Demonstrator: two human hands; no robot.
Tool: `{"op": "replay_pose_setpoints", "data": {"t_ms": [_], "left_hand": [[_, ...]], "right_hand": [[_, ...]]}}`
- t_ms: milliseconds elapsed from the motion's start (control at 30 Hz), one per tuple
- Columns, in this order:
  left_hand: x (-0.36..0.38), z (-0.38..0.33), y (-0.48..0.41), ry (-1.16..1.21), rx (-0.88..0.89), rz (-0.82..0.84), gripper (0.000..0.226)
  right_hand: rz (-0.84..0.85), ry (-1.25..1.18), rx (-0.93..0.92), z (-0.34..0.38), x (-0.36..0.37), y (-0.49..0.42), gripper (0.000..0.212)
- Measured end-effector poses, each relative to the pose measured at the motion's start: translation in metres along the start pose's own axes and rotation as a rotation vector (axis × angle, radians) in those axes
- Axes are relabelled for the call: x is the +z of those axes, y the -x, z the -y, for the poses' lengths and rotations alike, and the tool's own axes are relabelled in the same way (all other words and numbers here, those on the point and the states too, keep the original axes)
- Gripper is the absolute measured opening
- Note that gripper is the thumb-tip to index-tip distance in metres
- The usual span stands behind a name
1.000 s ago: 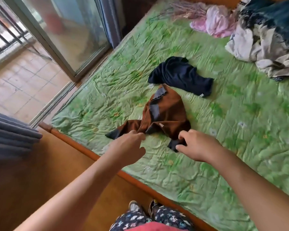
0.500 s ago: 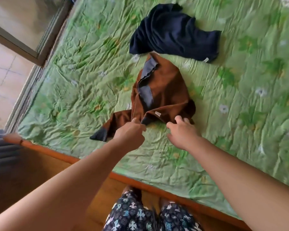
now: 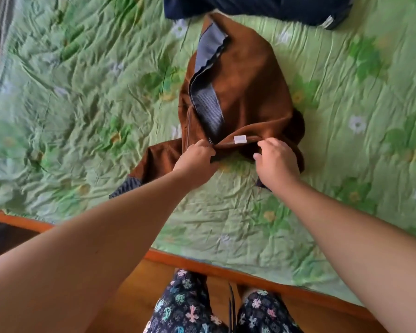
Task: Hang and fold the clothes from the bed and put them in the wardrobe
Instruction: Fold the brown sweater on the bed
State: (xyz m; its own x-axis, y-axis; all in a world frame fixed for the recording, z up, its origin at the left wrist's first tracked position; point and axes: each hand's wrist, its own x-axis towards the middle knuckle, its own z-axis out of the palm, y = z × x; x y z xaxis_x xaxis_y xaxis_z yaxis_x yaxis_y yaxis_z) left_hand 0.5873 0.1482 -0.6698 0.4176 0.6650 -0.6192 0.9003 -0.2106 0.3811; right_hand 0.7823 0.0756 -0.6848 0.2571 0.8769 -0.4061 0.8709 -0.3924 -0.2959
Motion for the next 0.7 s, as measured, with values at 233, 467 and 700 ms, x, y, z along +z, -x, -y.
{"op": "replay_pose_setpoints", "data": {"t_ms": [233, 467, 700], "left_hand": [[-0.061, -0.034, 0.032, 0.515, -0.068, -0.361, 0.019], [-0.185, -0.083, 0.104, 0.469, 0.106, -0.545, 0.02], [-0.307, -0.168, 0.22, 0.322, 0.472, -0.782, 0.019]], "right_hand": [[-0.273, -0.611, 0.244, 0.035, -0.077, -0.012, 0.021], [-0.395, -0.331, -0.116, 0.074, -0.189, 0.027, 0.022], [-0.607, -0.145, -0.371, 0.108, -0.299, 0.086, 0.012]]}}
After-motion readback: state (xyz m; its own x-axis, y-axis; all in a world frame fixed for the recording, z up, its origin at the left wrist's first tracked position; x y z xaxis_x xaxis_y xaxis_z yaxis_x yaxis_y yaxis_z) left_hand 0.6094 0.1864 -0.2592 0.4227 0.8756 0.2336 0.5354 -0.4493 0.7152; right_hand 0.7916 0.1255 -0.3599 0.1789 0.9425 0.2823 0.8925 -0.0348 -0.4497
